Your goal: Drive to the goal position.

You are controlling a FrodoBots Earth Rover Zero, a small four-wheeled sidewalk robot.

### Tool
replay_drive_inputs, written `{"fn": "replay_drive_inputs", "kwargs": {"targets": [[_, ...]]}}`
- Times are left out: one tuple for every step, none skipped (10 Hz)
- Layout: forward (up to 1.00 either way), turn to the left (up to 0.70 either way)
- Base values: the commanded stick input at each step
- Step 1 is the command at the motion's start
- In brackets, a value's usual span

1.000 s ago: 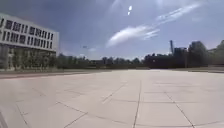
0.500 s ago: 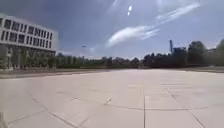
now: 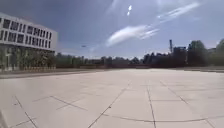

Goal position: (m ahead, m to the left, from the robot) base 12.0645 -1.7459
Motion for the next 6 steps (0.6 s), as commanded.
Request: {"fn": "replay_drive_inputs", "kwargs": {"targets": [[0.7, -0.01], [0.7, -0.01], [0.7, -0.01], [0.7, -0.01], [0.7, -0.01], [0.7, -0.01]]}}
